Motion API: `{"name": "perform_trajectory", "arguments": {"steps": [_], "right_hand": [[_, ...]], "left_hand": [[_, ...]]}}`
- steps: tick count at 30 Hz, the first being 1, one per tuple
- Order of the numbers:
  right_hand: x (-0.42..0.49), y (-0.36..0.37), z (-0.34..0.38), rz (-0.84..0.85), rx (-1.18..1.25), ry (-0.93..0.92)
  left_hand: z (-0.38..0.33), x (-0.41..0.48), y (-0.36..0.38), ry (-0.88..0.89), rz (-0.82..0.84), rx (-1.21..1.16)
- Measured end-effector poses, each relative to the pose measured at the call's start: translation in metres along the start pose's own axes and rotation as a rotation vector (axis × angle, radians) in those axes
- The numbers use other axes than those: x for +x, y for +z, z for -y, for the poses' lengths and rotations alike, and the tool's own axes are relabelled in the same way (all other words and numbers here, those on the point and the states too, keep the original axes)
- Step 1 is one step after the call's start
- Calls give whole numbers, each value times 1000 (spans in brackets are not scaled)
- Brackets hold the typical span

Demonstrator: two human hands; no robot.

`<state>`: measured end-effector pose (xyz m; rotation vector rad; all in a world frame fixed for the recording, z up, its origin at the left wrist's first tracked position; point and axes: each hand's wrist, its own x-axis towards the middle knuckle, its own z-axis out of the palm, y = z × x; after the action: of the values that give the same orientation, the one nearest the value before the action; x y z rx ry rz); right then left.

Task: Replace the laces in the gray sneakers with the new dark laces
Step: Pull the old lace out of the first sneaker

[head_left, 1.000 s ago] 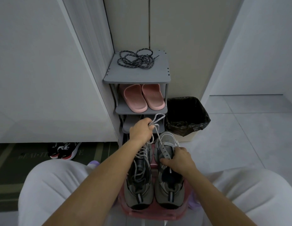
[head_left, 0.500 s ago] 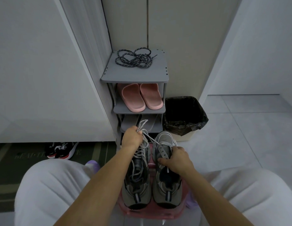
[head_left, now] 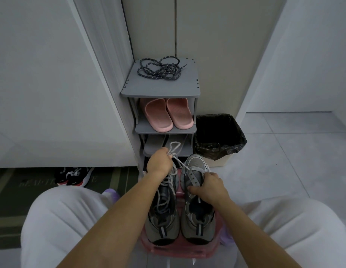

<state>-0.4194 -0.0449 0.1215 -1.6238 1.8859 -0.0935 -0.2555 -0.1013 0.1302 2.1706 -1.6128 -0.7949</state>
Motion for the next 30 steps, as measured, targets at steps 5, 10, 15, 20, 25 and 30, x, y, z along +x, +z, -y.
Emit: {"name": "perform_trajectory", "arguments": {"steps": [5,10,15,20,25,30], "right_hand": [[0,0,1,-3,-10,1],[0,1,2,-5,0,7],[1,2,2,-2,6,12],[1,1,3,0,-2,17],[1,3,2,-1,6,16],[-1,4,2,-11,19,9]], "left_hand": [[-10,-7,7,158,116,175],[-19,-12,26,122,182,164],[-25,-11,31,10,152,82],[-33,-9,28,-22,251,142],[-29,-10,31,-32,208,113],[-30,-13,31,-79,116,-5]]}}
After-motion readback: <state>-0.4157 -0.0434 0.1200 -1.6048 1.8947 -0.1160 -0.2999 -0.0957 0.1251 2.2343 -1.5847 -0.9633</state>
